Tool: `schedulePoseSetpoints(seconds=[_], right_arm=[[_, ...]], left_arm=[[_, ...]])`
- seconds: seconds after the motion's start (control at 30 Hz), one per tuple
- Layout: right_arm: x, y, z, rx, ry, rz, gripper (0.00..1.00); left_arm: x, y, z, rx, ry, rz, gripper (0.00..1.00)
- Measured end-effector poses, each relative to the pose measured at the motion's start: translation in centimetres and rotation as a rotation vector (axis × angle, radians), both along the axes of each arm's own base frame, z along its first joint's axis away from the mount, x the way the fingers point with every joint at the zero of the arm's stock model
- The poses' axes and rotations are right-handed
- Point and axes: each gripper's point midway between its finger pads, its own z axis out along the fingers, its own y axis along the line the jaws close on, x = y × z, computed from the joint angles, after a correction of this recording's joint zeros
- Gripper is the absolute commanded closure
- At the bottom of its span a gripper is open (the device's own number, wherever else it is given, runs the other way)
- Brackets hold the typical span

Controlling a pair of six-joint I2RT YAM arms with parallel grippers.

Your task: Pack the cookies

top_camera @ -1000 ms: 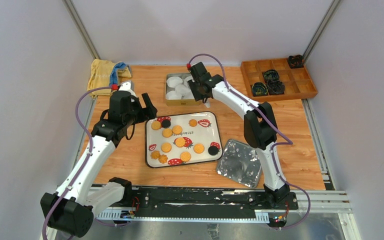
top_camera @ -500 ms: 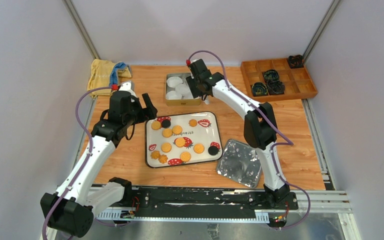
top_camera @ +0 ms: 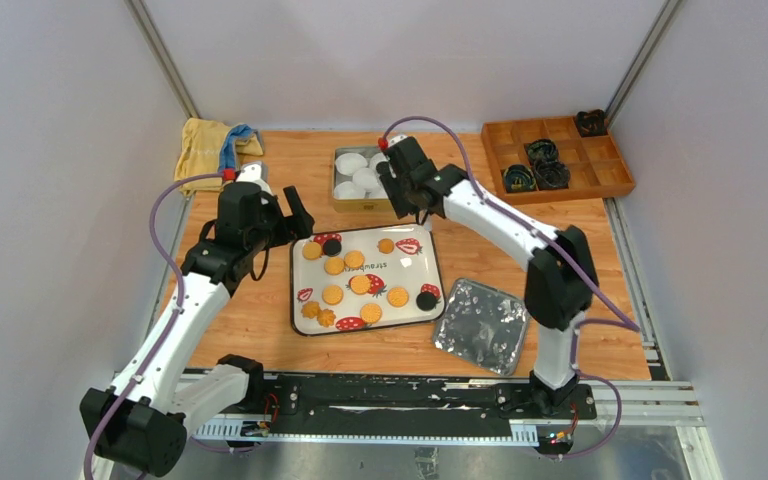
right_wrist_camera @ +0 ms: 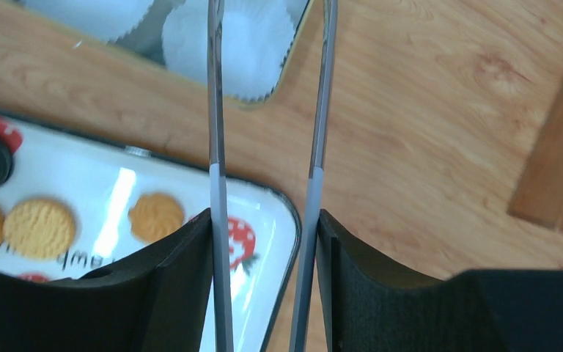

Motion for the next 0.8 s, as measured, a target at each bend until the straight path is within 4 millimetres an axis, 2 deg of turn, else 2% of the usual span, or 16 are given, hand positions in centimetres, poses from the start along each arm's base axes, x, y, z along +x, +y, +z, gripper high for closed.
schedulePoseSetpoints(seconds=[0.1,0.2,0.27,0.33,0.53,0.6,0.8], right_arm=[[-5.2,0.6,2.6,0.005,-0.039,0.068,0.47],[-10.3,1.9,4.1,0.033,-0.062,0.157,0.48],[-13.0,2.1,3.7,0.043,-0.046,0.199,0.49],[-14.6,1.4,2.3,0.036,-0.012,0.2,0.49],[-17.7,-2.2,-3.9,-0.056,0.131,0.139,0.5],[-18.2,-2.7,-4.7,-0.068,0.154,0.125,0.5],[-18.3,-2.3,-4.9,-0.036,0.165,0.105,0.53]], left_arm=[[0.1,0.0,-0.2,0.0,0.006,0.004,0.08],[0.4,-0.3,-0.7,-0.011,0.025,0.002,0.08],[0.6,-0.6,-1.2,-0.02,0.042,-0.003,0.08],[0.8,-0.8,-1.5,-0.027,0.049,-0.005,0.08],[0.8,-1.0,-1.4,-0.039,0.047,-0.008,0.08],[0.8,-1.0,-1.4,-0.039,0.047,-0.008,0.08],[0.8,-1.0,-1.4,-0.04,0.046,-0.009,0.08]])
